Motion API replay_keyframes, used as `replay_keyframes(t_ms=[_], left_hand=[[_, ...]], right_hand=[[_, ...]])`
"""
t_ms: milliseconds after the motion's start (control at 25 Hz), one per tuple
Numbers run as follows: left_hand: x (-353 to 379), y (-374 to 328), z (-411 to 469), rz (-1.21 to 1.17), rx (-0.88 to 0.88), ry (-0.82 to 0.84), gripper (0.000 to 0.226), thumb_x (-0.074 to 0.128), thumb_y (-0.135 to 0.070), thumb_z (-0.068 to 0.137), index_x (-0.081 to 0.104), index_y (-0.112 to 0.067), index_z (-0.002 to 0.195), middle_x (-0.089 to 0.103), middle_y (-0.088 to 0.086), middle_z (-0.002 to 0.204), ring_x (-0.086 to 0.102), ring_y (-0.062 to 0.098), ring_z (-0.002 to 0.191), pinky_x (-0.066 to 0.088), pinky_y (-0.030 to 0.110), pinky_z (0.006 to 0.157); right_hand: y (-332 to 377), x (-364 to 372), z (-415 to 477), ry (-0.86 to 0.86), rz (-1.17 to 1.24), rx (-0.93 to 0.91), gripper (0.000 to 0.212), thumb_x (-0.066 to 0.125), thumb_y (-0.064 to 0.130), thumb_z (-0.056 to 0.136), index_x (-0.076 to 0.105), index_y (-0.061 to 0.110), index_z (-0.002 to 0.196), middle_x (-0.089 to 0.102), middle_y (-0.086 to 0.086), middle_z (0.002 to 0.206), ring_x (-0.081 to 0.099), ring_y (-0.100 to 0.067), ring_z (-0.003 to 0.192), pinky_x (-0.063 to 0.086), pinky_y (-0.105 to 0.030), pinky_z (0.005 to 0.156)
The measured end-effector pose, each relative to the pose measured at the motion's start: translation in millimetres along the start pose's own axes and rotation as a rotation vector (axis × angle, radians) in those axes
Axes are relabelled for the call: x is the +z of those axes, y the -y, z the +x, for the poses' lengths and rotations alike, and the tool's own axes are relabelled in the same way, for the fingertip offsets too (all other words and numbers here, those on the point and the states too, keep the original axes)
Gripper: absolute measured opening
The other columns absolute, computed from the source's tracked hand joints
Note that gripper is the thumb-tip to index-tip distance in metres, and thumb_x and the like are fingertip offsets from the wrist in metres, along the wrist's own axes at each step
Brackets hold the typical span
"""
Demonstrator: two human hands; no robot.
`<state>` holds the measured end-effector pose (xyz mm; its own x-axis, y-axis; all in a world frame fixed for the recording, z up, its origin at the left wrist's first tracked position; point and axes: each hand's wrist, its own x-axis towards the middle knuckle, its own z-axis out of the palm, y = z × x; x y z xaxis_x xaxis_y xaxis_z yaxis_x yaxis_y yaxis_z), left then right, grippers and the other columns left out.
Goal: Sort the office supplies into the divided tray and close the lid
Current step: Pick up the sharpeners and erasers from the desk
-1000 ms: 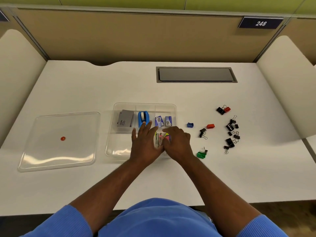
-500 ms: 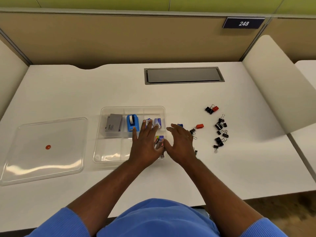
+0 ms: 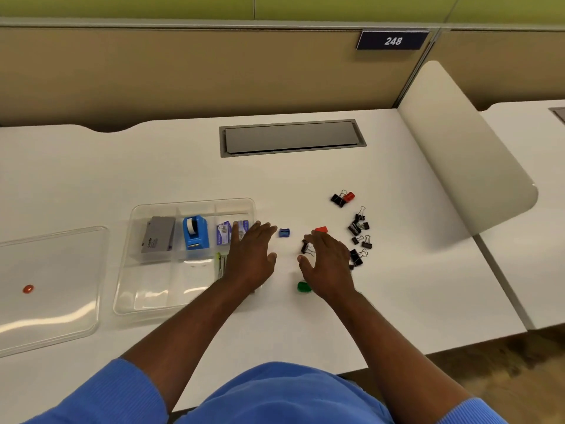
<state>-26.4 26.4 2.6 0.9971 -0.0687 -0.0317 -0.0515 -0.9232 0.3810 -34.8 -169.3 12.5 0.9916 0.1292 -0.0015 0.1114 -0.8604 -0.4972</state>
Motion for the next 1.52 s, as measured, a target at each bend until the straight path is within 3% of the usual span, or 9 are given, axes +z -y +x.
replay_keyframes(t_ms=[160,320,560,760,960,1080,1200,1360,1520], left_hand=[[4,-12,25,0.021,0.047,-0.003,0.055,0.065,-0.028,0.090,0.049,-0.026,0.142,0.052,-0.005,0.147,0.041,0.011,0.140,-0.026,0.035,0.115],[7,-14,47,0.043,0.042,0.046,0.051,0.063,-0.023,0.090,0.052,-0.026,0.139,0.056,-0.005,0.140,0.049,0.013,0.130,-0.014,0.042,0.120],[19,-17,72,0.133,0.049,0.116,0.043,0.068,-0.027,0.085,0.064,-0.024,0.128,0.068,-0.003,0.115,0.052,0.019,0.122,-0.015,0.047,0.119],[29,-17,81,0.247,0.071,0.147,0.030,0.064,-0.024,0.086,0.070,-0.025,0.115,0.067,-0.004,0.096,0.054,0.023,0.109,-0.008,0.053,0.119],[28,-14,82,0.300,0.112,0.179,0.036,0.061,-0.028,0.086,0.067,-0.024,0.121,0.067,-0.001,0.102,0.053,0.025,0.112,-0.010,0.052,0.118],[26,-17,78,0.349,0.144,0.228,0.028,0.061,-0.034,0.085,0.069,-0.025,0.110,0.065,-0.001,0.098,0.053,0.025,0.109,-0.009,0.053,0.119],[27,-19,73,0.380,0.161,0.244,0.016,0.061,-0.030,0.083,0.067,-0.025,0.097,0.062,-0.003,0.091,0.053,0.023,0.104,-0.007,0.052,0.120],[27,-21,65,0.394,0.157,0.226,0.022,0.057,-0.034,0.089,0.071,-0.025,0.103,0.064,-0.003,0.093,0.053,0.022,0.105,-0.017,0.047,0.116],[21,-27,58,0.347,0.112,0.183,0.032,0.062,-0.046,0.085,0.070,-0.025,0.109,0.064,-0.005,0.100,0.052,0.021,0.111,-0.014,0.050,0.116]], right_hand=[[-28,-13,13,-0.005,-0.011,0.024,0.046,0.064,0.028,0.090,0.055,0.023,0.134,0.051,0.007,0.145,0.045,-0.015,0.136,0.029,-0.048,0.113],[-44,-13,28,0.031,-0.023,0.038,0.045,0.061,0.021,0.088,0.055,0.029,0.132,0.052,0.011,0.141,0.044,-0.012,0.136,0.028,-0.049,0.114],[-64,-2,51,0.090,-0.084,0.028,0.047,0.057,0.009,0.089,0.059,0.029,0.131,0.050,0.005,0.146,0.040,-0.013,0.140,0.022,-0.045,0.116],[-71,6,62,0.058,-0.162,-0.007,0.039,0.058,0.015,0.091,0.063,0.028,0.128,0.059,0.004,0.136,0.049,-0.015,0.132,0.022,-0.044,0.115],[-70,7,63,0.017,-0.204,-0.016,0.028,0.063,0.021,0.090,0.066,0.027,0.118,0.067,0.004,0.106,0.062,-0.021,0.103,0.033,-0.043,0.103],[-69,7,57,0.038,-0.222,0.000,0.033,0.065,0.022,0.087,0.064,0.024,0.120,0.066,0.001,0.102,0.062,-0.026,0.098,0.037,-0.044,0.097],[-70,7,52,0.063,-0.211,-0.024,0.054,0.067,0.012,0.082,0.057,0.022,0.134,0.064,0.000,0.122,0.061,-0.024,0.110,0.039,-0.044,0.099],[-73,8,54,0.157,-0.256,-0.135,0.070,0.057,0.000,0.081,0.050,0.025,0.146,0.050,0.005,0.150,0.049,-0.017,0.132,0.031,-0.044,0.109],[-73,6,57,0.072,-0.239,-0.136,0.043,0.062,0.004,0.082,0.069,0.021,0.122,0.070,0.001,0.117,0.063,-0.026,0.112,0.037,-0.045,0.099]])
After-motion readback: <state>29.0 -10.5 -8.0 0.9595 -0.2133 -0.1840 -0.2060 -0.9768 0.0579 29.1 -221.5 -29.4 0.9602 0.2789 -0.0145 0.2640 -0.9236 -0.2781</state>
